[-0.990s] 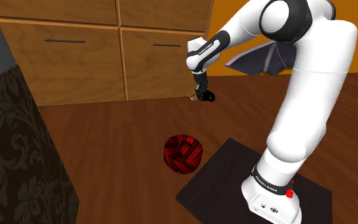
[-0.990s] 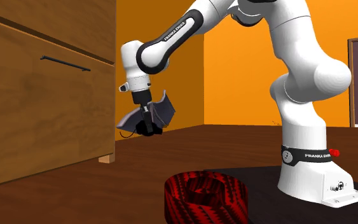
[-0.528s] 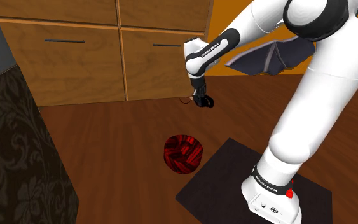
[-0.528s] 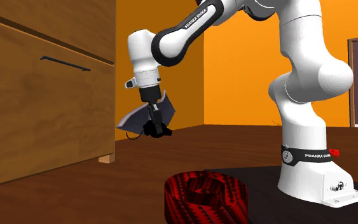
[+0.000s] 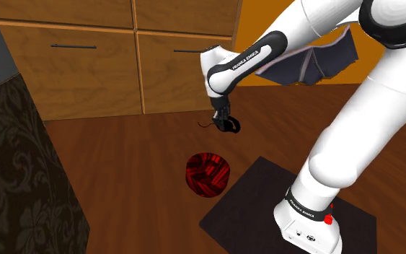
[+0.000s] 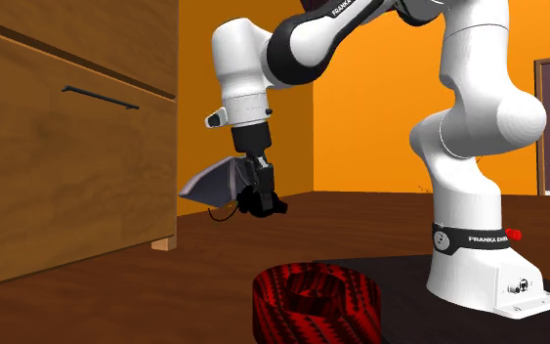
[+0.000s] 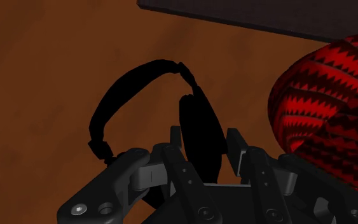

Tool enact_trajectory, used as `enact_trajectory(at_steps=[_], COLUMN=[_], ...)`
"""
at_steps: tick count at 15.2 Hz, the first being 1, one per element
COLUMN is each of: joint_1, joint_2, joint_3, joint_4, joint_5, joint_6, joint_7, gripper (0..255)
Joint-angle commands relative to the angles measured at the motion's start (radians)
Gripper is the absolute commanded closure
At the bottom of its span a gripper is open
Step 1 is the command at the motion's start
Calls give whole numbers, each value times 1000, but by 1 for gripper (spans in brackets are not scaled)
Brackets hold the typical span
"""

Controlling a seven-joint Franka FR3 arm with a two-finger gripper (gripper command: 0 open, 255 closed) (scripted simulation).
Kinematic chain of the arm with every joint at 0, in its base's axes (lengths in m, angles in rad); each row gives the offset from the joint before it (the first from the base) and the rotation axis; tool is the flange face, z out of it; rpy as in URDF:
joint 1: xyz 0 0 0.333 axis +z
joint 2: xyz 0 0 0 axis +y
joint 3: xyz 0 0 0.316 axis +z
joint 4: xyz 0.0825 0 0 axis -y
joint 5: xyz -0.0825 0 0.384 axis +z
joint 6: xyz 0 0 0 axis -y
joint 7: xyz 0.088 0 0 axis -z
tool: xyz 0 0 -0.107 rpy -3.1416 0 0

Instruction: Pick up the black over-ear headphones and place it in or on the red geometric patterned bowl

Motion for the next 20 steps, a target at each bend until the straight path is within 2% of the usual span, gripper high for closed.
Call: enact_trajectory(at_steps=[1,8,14,20], joint_1=[23,121,211,206], joint_2=[-39,-133,-171,-110], joint_3=[26,133,229,234], joint_4=[-35,-123,-150,-185], joint_5=[16,102,191,177], joint_6=[-13,-52,-84,10], joint_7=[39,184,307,329], gripper=[255,255,255,255])
